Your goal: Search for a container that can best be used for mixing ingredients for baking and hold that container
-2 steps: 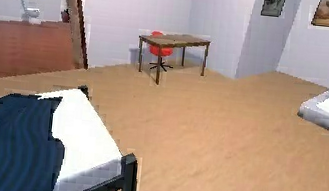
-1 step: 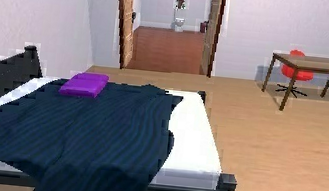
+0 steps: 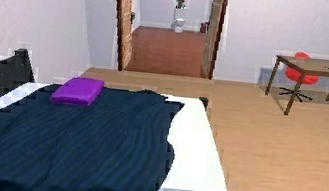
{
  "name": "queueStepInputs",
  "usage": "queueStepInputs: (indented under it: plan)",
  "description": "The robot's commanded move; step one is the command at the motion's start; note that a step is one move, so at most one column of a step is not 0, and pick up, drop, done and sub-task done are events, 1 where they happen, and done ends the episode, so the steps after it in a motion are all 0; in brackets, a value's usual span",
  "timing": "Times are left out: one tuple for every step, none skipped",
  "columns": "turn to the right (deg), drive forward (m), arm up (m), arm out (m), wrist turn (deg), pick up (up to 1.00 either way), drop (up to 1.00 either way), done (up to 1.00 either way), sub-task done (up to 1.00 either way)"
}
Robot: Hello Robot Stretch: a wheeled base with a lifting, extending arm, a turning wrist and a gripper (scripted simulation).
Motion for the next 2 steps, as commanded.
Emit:
queueStepInputs:
  plan:
    - [-45.0, 0.0, 0.0, 0.0, 0.0, 0.0, 0.0, 0.0, 0.0]
    - [-12.0, 0.0, 0.0, 0.0, 0.0, 0.0, 0.0, 0.0, 0.0]
